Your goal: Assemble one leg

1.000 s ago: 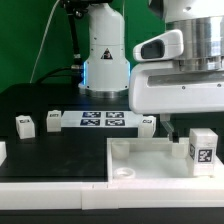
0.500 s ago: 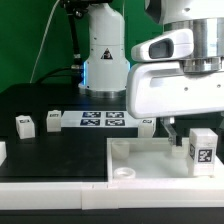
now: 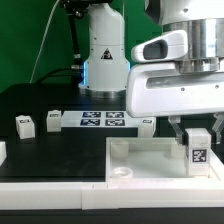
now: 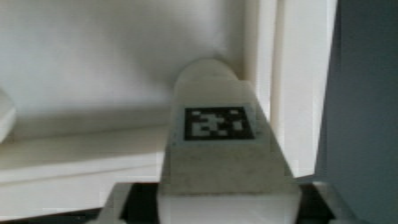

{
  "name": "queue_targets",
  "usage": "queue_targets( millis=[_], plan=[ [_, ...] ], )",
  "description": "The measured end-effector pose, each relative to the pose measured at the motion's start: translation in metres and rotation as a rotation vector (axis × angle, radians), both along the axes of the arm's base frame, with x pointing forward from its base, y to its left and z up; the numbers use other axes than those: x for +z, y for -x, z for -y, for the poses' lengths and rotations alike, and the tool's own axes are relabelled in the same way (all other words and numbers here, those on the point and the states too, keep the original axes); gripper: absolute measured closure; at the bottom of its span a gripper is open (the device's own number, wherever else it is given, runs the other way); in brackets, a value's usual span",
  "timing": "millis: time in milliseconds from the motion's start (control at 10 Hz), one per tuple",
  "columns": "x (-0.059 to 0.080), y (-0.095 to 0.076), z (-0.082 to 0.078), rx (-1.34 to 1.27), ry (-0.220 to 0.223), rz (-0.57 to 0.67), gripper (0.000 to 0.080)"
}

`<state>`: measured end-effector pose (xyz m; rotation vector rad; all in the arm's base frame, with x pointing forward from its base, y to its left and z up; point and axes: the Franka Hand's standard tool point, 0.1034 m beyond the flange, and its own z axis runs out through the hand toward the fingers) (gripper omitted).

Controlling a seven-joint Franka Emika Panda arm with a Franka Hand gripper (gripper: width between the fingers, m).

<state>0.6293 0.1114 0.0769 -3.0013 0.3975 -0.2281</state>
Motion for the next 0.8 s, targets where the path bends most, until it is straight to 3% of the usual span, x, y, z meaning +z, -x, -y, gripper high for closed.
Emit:
queue_targets(
  millis=[800],
  plan=[
    [-0.0018, 0.0051, -0.0043, -0.956, -0.136, -0.116, 0.0505]
  ],
)
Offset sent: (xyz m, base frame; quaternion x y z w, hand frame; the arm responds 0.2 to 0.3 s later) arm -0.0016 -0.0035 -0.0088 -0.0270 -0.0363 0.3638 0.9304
